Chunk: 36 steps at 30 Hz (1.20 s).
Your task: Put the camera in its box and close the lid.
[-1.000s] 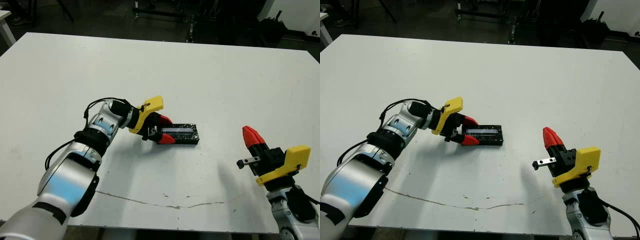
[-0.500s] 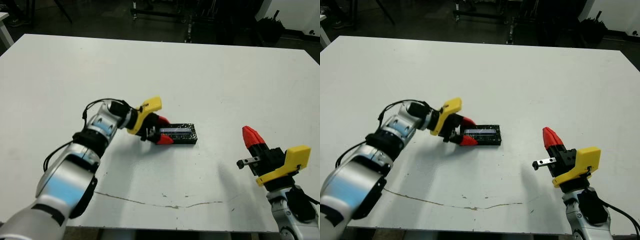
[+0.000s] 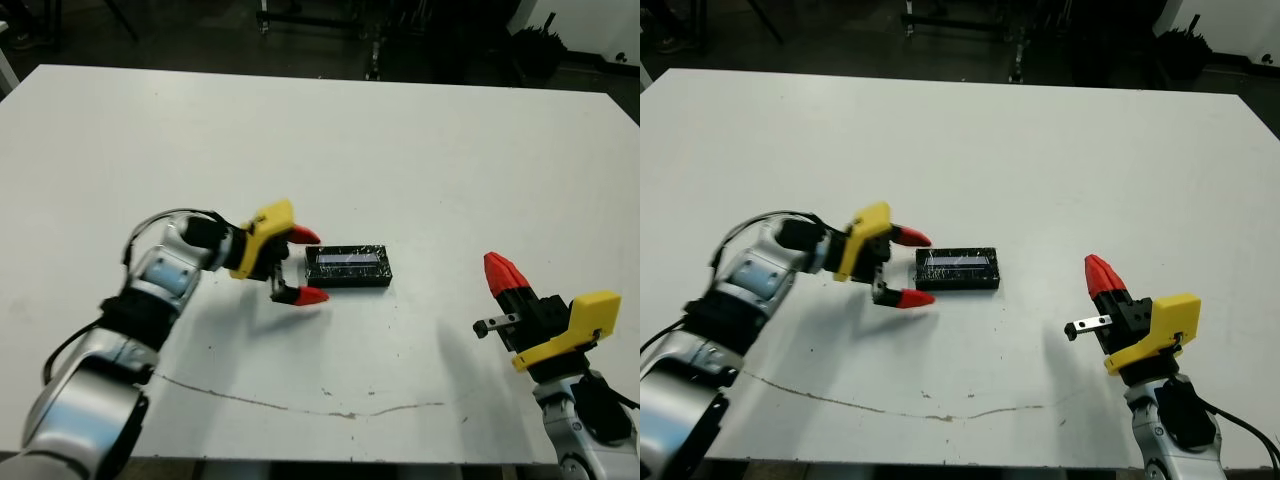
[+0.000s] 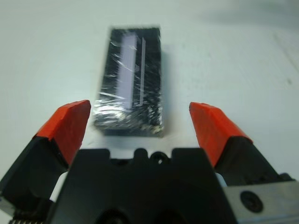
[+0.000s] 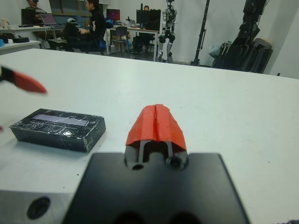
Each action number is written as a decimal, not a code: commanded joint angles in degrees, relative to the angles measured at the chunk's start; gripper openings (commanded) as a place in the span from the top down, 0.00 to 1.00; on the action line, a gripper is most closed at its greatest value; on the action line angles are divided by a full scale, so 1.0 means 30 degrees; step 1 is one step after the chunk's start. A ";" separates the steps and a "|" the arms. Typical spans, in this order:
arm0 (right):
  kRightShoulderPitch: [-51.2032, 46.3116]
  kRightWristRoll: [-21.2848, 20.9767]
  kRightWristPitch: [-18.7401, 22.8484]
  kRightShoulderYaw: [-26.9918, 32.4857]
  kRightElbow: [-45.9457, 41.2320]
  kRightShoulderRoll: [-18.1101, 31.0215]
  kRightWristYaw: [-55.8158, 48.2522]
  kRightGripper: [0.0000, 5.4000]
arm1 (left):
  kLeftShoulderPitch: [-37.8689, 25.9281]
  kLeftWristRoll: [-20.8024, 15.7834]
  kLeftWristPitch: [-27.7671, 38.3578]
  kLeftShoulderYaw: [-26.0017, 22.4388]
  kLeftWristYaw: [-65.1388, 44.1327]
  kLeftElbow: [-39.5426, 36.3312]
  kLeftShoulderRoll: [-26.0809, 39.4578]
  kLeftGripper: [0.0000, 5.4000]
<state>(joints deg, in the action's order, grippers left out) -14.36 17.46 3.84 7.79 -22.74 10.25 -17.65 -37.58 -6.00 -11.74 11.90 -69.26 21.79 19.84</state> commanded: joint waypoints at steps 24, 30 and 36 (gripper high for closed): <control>0.1234 0.0045 -0.0264 0.0626 0.0772 -0.1865 0.2672 1.00 | 1.1689 -0.2193 0.5251 -0.6081 1.7497 -1.0553 -0.7156 0.32; 0.1353 -0.0304 -0.0529 0.0652 0.0857 -0.2452 0.3397 1.00 | 1.2743 -0.0843 0.6005 -0.5029 1.9735 -1.0341 -0.8251 0.49; 0.1329 -0.0516 -0.0876 0.0517 0.1058 -0.2760 0.3632 1.00 | 1.2648 -0.0462 0.5919 -0.4470 2.0287 -1.0392 -0.8063 0.66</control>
<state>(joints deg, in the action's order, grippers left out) -10.38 16.47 1.96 9.09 -20.14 2.10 -7.49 0.17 -7.83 5.96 -1.81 -8.91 -9.71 -4.77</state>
